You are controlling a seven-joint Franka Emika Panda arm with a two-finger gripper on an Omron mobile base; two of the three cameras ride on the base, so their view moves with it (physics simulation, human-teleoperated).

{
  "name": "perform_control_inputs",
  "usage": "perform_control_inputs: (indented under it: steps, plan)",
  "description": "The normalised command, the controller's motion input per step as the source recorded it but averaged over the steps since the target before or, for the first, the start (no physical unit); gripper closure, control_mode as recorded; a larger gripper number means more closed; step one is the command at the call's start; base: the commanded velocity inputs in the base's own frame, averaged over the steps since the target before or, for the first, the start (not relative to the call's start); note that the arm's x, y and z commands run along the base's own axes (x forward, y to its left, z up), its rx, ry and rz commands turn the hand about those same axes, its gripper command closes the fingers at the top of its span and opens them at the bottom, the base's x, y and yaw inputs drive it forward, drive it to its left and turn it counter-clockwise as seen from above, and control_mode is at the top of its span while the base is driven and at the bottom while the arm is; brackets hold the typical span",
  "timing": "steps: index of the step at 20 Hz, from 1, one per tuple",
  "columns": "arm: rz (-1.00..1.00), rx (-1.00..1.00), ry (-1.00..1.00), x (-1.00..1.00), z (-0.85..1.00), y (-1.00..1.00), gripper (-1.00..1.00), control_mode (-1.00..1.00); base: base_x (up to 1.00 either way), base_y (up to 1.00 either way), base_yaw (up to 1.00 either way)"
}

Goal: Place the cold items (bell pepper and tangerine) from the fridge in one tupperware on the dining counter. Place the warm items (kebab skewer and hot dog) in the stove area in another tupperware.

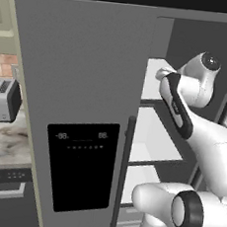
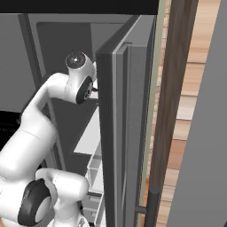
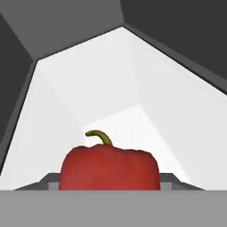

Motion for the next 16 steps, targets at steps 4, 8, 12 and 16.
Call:
perform_control_inputs:
  steps: [4, 8, 12, 16]
  plan:
    - [0.0, -0.02, -0.09, -0.98, 0.37, -0.09, 1.0, -1.0, 0.0, 0.0, 0.0]
    - [0.0, -0.11, -0.02, -0.96, 0.45, 0.0, 1.0, -1.0, 0.0, 0.0, 0.0]
    - [0.0, -0.18, 0.0, -0.97, 0.4, 0.07, 1.0, -1.0, 0.0, 0.0, 0.0]
    - [0.0, -0.17, 0.01, -0.82, 0.19, 0.3, 1.0, -1.0, 0.0, 0.0, 0.0]
